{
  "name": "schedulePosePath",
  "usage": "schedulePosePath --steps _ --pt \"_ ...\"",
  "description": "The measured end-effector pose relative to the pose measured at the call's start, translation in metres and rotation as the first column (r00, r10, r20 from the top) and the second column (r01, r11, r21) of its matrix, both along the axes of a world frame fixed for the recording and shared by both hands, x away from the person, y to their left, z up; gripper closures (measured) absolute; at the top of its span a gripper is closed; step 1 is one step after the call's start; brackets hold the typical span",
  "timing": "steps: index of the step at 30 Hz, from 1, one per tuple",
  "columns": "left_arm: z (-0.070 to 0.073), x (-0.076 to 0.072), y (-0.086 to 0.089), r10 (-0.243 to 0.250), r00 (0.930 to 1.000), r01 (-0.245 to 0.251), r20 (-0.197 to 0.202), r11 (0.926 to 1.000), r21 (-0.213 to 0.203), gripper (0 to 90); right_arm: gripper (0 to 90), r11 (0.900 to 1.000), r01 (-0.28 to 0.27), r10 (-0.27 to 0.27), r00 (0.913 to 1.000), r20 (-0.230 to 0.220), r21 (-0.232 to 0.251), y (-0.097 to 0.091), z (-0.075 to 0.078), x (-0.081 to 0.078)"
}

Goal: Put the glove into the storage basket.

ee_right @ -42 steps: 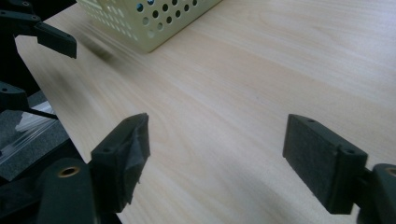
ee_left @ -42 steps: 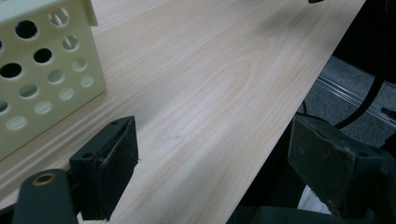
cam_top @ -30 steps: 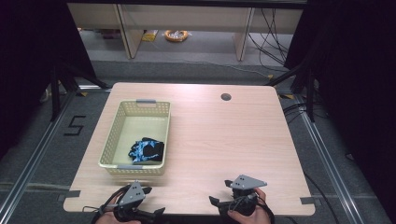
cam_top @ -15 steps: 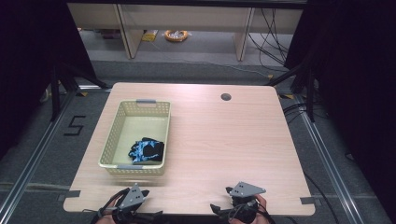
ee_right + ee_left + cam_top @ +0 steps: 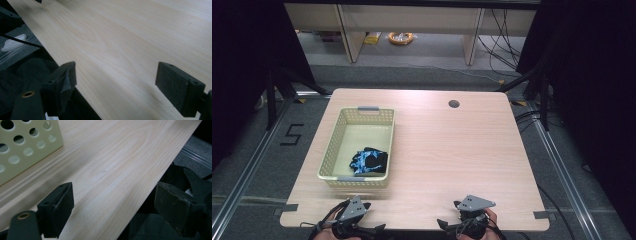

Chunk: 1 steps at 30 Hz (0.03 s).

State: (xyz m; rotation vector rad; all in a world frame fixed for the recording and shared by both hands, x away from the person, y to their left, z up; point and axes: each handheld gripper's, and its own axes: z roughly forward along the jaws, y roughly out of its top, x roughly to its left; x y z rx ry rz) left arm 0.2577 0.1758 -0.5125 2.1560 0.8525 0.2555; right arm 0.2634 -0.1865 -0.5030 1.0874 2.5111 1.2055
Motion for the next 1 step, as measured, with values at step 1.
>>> schedulePosePath --steps 1 --pt "-0.0004 0.0003 -0.0005 0.000 1.0000 0.000 0.005 0.9999 -0.017 15.4 18.0 1.0000 0.010 -0.010 0.9999 0.010 0.000 0.0004 -0.0005 -0.0002"
